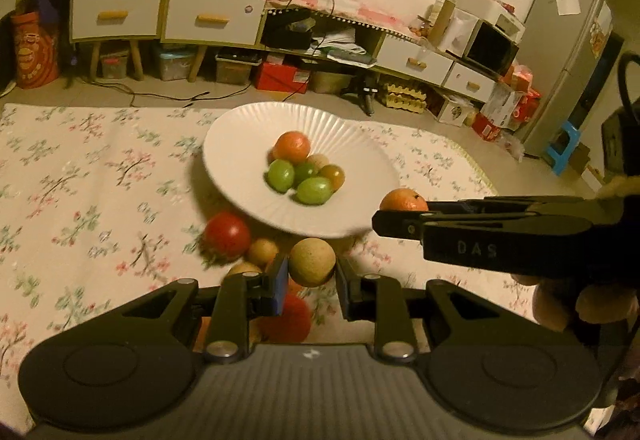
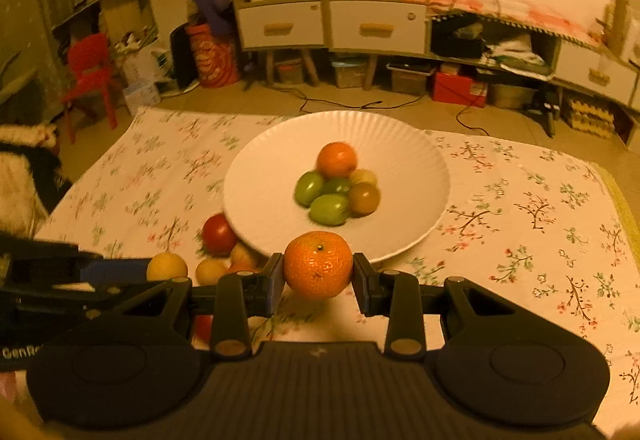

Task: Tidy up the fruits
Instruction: 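Carry the beige tomato in the left gripper and mandarin in the right gripper over the plate, then lower the beige tomato and open the left gripper while the right gripper releases the mandarin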

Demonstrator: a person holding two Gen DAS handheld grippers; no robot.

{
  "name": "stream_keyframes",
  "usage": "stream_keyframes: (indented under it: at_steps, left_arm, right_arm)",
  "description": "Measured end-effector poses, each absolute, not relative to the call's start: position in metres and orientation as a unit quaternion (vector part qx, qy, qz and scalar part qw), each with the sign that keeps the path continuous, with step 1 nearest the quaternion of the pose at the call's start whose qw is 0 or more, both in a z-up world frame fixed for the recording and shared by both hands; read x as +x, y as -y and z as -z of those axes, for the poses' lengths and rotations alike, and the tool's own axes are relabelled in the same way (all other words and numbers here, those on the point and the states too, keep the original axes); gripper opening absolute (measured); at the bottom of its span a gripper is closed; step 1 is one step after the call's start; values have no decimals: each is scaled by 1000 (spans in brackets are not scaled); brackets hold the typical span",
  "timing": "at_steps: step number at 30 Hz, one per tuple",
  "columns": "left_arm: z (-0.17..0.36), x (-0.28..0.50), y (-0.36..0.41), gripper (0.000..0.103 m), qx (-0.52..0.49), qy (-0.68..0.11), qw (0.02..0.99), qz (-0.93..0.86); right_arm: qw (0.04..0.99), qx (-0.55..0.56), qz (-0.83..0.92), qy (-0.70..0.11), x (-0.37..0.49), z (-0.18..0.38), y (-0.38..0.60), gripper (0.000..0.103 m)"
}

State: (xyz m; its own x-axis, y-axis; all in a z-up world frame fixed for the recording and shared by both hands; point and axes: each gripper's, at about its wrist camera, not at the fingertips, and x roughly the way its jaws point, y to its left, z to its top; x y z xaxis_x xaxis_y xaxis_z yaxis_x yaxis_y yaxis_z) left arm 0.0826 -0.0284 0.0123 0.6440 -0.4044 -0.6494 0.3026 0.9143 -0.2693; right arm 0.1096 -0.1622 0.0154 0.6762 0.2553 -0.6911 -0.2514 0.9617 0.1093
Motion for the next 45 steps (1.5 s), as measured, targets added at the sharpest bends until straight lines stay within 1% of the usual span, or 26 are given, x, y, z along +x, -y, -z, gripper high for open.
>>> stream_keyframes:
  at_steps: [9, 15, 19, 24, 34, 45]
  left_arm:
    - [-9, 121, 56, 18, -42, -374, 905, 197]
    - [0, 141, 64, 18, -5, -379, 909, 173]
    - [4, 150, 65, 18, -5, -384, 909, 162]
    - [8, 158, 67, 18, 5, -391, 908, 150]
    - [12, 163, 67, 19, 19, -392, 908, 144]
    - [12, 166, 69, 19, 19, -398, 906, 144]
  right_arm:
    - [913, 27, -122, -387, 145, -11, 178, 32]
    - [915, 14, -120, -384, 163, -3, 181, 32]
    - [912, 16, -108, -396, 177, 4, 183, 32]
    - [913, 3, -94, -397, 188, 12, 182, 32]
    - [917, -61, -87, -384, 192, 12, 173, 32]
    - [917, -65, -80, -386, 198, 12, 170, 33]
